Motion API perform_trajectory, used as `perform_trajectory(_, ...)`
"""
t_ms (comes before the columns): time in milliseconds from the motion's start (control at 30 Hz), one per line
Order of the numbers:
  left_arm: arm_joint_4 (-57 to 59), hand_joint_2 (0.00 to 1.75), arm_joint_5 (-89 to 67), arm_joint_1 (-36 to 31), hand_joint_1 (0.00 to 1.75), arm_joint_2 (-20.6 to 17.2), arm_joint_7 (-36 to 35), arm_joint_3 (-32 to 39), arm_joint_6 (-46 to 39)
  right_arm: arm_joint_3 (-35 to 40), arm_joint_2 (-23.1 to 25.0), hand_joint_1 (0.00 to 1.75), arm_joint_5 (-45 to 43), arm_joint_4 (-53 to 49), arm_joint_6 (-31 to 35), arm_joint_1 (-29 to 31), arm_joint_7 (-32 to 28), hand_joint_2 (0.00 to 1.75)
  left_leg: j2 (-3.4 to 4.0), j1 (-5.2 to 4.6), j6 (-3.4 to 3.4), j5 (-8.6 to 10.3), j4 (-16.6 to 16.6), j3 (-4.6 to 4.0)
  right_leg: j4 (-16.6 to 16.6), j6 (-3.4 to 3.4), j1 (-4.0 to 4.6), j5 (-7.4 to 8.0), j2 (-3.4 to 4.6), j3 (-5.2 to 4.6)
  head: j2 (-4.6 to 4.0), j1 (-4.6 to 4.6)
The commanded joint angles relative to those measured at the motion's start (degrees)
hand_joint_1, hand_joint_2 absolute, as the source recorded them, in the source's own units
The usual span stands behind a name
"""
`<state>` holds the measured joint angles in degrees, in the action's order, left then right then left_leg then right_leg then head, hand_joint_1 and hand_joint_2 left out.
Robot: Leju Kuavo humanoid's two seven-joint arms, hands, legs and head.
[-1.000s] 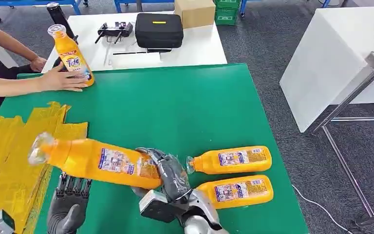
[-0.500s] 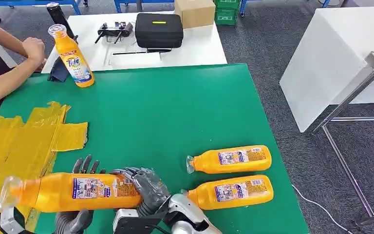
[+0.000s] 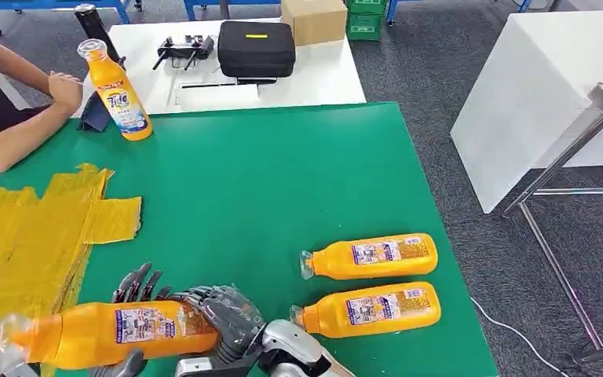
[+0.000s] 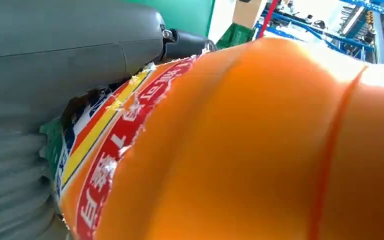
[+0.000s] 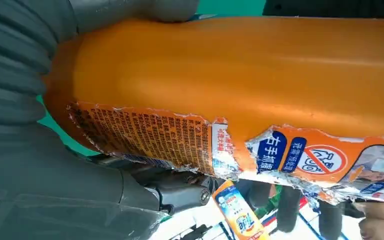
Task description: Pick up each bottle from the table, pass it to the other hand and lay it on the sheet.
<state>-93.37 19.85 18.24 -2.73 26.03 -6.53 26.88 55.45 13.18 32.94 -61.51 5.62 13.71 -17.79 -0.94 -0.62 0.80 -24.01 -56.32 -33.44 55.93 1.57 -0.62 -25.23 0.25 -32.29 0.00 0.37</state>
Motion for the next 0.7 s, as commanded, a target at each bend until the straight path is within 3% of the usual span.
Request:
perform_trajectory(33, 2.63, 1.75, -1.64, -3.00, 1.75, 1.11, 0.63, 0.38, 0.41, 2.65, -2.57, 1.66, 0.78, 1.31, -0.88, -1.35, -0.04, 1.75, -0.16, 0.10, -0.10, -0.01, 0.03, 0.15, -0.14, -0.04, 0.10, -0.04, -0.25, 0.29, 0.00, 0.00)
perform_trajectory(233, 1.90, 1.75, -3.56, -2.78, 1.75, 1.95, 1.64, 1.27, 0.01, 0.28, -3.18, 1.66, 0.69, -1.04, 0.23, -2.74, 0.64, 1.75, -0.14, 0.05, -0.06, 0.02, 0.05, 0.10, -0.11, -0.02, 0.05, -0.02, -0.21, 0.20, 0.00, -0.02)
perform_trajectory(267, 1.68, 1.75, -3.72, -2.68, 1.75, 1.98, 1.70, 1.24, 0.12, 0.17, -3.47, 1.55, 0.68, -1.53, 0.04, -2.82, 0.63, 1.75, -0.15, 0.08, -0.08, 0.01, 0.03, 0.11, -0.13, -0.03, 0.08, -0.02, -0.23, 0.23, 0.00, 0.00)
perform_trajectory(300, 1.36, 1.75, -5.11, -2.64, 1.75, 2.35, 2.23, 1.67, -0.57, -0.73, -3.61, 1.03, 0.77, -2.34, 0.66, -3.31, 0.95, 1.75, -0.15, 0.03, -0.06, 0.02, 0.04, 0.08, -0.09, -0.01, 0.03, -0.03, -0.22, 0.18, 0.00, 0.00)
perform_trajectory(333, -0.13, 1.75, -12.55, -2.57, 1.75, 3.26, 4.64, 3.00, -5.46, -2.45, -3.95, 0.21, 1.90, -4.23, 3.53, -4.23, 1.68, 1.75, -0.18, 0.10, -0.09, -0.02, 0.00, 0.12, -0.13, -0.03, 0.10, -0.05, -0.27, 0.27, 0.00, 0.00)
perform_trajectory(367, -0.71, 1.75, -12.95, -2.77, 1.75, 3.68, 4.31, 3.12, -5.32, -2.99, -4.63, 0.21, 2.05, -6.12, 3.18, -4.57, 2.02, 1.75, -0.18, 0.06, -0.06, 0.01, 0.00, 0.04, -0.09, -0.02, 0.06, -0.03, -0.25, 0.17, 0.00, 0.00)
perform_trajectory(400, -1.16, 1.75, -12.98, -2.99, 1.75, 3.80, 3.67, 3.38, -5.15, -3.40, -5.08, 0.03, 2.20, -7.38, 2.47, -4.77, 2.52, 1.75, -0.18, 0.06, -0.05, 0.00, -0.02, 0.02, -0.07, -0.01, 0.06, -0.03, -0.24, 0.14, 0.00, 0.00)
perform_trajectory(467, -3.00, 1.75, -24.39, -3.14, 1.75, 5.41, 5.65, 6.02, -15.26, -6.06, -5.34, 0.00, 2.91, -10.48, 4.09, -6.59, 3.34, 1.75, -0.16, 0.06, -0.06, 0.00, -0.04, 0.01, -0.05, -0.01, 0.06, -0.03, -0.22, 0.14, 0.00, 0.02)
perform_trajectory(500, -4.08, 1.75, -30.15, -3.71, 1.75, 6.66, 5.83, 7.92, -19.88, -7.07, -7.20, 0.00, 3.97, -14.06, 4.08, -7.67, 4.85, 0.00, -0.11, 0.02, -0.04, 0.00, -0.03, -0.03, -0.01, -0.01, 0.02, -0.02, -0.15, 0.06, 0.00, 0.02)
perform_trajectory(567, -5.38, 1.75, -41.29, -4.87, 1.75, 8.03, 6.36, 11.69, -29.77, -8.96, -10.87, 0.00, 3.72, -19.40, 4.82, -9.65, 5.24, 0.00, -0.14, 0.15, -0.12, -0.10, -0.18, 0.01, 0.00, -0.05, 0.16, -0.10, -0.26, 0.22, 0.00, 0.02)
perform_trajectory(600, -5.73, 1.75, -41.30, -5.04, 1.75, 7.93, 6.05, 12.94, -29.17, -9.72, -12.00, 0.00, 3.97, -21.80, 4.24, -10.68, 5.66, 0.00, -0.24, 0.06, -0.04, 0.02, -0.05, -0.07, -0.05, -0.01, 0.06, -0.03, -0.30, 0.11, 0.00, 0.00)
perform_trajectory(667, -5.36, 1.75, -54.00, -5.57, 1.75, 8.67, 5.84, 16.81, -41.57, -11.65, -14.10, 0.00, 4.77, -26.21, 4.74, -13.36, 5.59, 0.00, -0.31, 0.07, -0.06, 0.01, -0.06, -0.02, -0.07, -0.01, 0.07, -0.04, -0.36, 0.16, 0.00, 0.00)
perform_trajectory(700, -5.26, 1.75, -53.79, -5.50, 1.75, 8.25, 6.07, 17.66, -41.58, -12.03, -14.70, 0.00, 5.14, -27.47, 4.60, -14.06, 5.57, 0.00, -0.29, 0.04, -0.04, 0.00, -0.04, -0.01, -0.06, 0.00, 0.04, -0.03, -0.31, 0.15, 0.00, 0.00)
